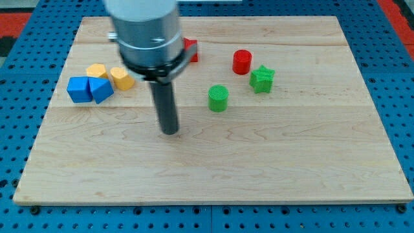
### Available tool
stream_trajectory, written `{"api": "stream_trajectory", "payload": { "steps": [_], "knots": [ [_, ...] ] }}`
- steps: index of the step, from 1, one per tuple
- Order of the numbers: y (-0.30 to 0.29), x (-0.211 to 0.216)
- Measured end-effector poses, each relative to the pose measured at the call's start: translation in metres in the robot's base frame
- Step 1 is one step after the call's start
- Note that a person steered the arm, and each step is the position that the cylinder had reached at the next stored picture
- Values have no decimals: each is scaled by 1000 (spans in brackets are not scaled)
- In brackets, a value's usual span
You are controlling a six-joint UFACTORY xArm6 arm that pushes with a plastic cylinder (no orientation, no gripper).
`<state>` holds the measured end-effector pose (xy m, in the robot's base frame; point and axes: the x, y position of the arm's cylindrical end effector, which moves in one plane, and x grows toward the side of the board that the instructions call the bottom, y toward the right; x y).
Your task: Move the green star between the green circle and red circle
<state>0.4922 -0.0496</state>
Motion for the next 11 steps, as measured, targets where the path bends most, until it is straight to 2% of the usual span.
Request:
{"api": "stream_trajectory", "payload": {
  "steps": [3, 4, 5, 6, 7, 10, 11],
  "knots": [
    [72, -62],
    [116, -47],
    [214, -49],
    [230, -70],
    [224, -89],
    [123, -98],
    [110, -99]
  ]
}}
